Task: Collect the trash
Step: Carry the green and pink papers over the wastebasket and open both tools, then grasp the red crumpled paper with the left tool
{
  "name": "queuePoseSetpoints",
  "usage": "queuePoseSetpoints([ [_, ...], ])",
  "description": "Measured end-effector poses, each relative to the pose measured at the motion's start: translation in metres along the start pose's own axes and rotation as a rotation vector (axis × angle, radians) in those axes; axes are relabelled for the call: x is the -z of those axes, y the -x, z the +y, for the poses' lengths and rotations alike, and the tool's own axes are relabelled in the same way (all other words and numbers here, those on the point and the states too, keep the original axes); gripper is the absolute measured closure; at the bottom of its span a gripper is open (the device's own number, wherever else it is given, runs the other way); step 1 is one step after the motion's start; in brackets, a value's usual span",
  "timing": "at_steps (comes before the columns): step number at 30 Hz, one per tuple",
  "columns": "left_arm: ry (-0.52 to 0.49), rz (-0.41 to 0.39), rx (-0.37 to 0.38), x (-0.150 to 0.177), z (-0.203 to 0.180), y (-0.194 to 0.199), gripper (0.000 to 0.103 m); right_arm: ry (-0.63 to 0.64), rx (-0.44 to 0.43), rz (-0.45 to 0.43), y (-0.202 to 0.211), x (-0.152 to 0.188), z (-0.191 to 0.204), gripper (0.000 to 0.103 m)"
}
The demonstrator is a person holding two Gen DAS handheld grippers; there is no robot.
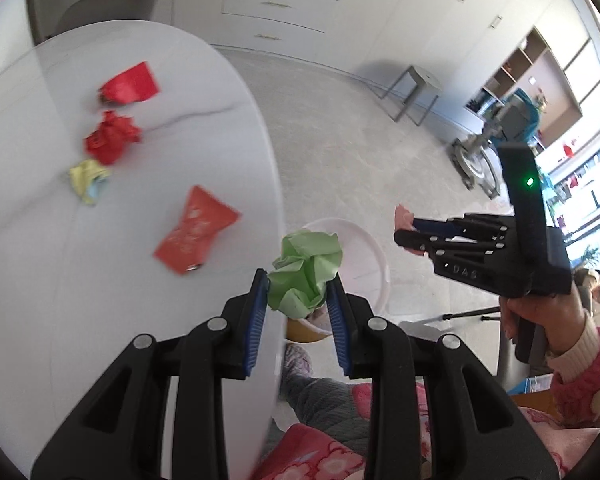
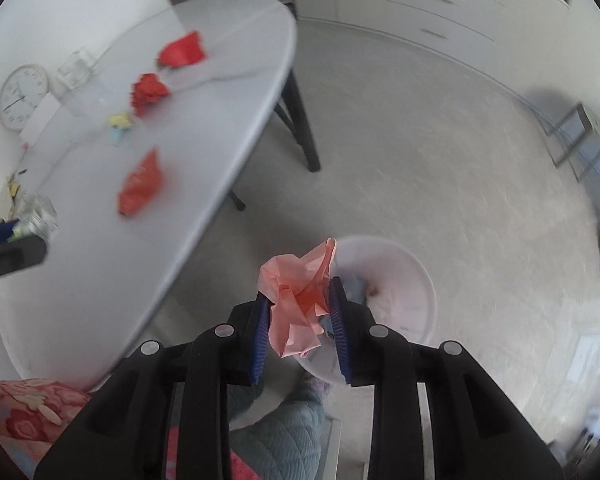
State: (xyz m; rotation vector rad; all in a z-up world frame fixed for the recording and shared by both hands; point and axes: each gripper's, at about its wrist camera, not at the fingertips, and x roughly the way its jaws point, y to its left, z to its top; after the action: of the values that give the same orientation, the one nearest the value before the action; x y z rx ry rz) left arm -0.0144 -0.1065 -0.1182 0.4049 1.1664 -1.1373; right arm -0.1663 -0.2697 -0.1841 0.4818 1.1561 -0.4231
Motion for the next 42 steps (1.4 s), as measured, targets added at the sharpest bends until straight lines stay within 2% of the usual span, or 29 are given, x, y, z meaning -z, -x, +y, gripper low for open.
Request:
queuePoseSetpoints([
  [2, -0.017, 0.010, 0.008, -0.005, -0.015, -0.008, 0.073, -0.029, -0.013, 0.011, -0.002, 0.007, -0.015, 0.070],
  [4, -0.037, 0.023, 0.012, -0.010, -0.032, -0.017, 0.073, -0.050, -0.024, 0.021, -0.005, 0.010, -0.029, 0.048],
  [5, -0.053, 0.032, 0.013, -0.013, -0.042, -0.024, 0.073, -0.059, -0.014, 0.016, -0.003, 0.013, -0.035, 0.030],
  [6, -0.061, 0.037, 0.012, -0.015, -0.048, -0.028, 0.073, -0.066, 0.003, 0.002, 0.002, 0.014, -0.042, 0.020],
  [9, -0.089, 0.065, 0.019, -0.019, -0.071, -0.043, 0.073, -0.071, 0.028, -0.028, 0.017, 0.014, -0.060, 0.010],
  [13, -0.126, 0.106, 0.020, -0.024, -0.100, -0.068, 0.073, -0.091, 0.064, -0.054, 0.032, 0.014, -0.089, 0.008],
  [17, -0.148, 0.130, 0.021, -0.027, -0.120, -0.085, 0.071, -0.118, 0.050, -0.077, 0.042, 0.016, -0.110, 0.008],
  [19, -0.156, 0.135, 0.011, -0.030, -0.126, -0.093, 0.055, -0.119, 0.051, -0.085, 0.045, 0.017, -0.114, 0.008],
  [20, -0.153, 0.127, -0.008, -0.032, -0.130, -0.094, 0.037, -0.117, 0.050, -0.084, 0.046, 0.018, -0.116, 0.008],
  [21, -0.149, 0.115, -0.027, -0.033, -0.130, -0.092, 0.027, -0.117, 0.049, -0.084, 0.047, 0.018, -0.117, 0.008],
  [23, -0.150, 0.082, -0.033, -0.035, -0.135, -0.087, 0.022, -0.118, 0.048, -0.084, 0.047, 0.019, -0.120, 0.008],
  [24, -0.149, 0.073, -0.036, -0.036, -0.137, -0.084, 0.015, -0.119, 0.045, -0.083, 0.047, 0.019, -0.120, 0.008],
  [32, -0.039, 0.049, -0.100, -0.039, -0.111, -0.060, 0.011, -0.084, 0.019, -0.080, 0.043, 0.010, -0.107, 0.008],
  [42, 0.136, -0.041, -0.199, -0.027, -0.029, -0.002, 0.008, 0.003, -0.023, -0.083, 0.031, -0.022, -0.050, 0.008],
])
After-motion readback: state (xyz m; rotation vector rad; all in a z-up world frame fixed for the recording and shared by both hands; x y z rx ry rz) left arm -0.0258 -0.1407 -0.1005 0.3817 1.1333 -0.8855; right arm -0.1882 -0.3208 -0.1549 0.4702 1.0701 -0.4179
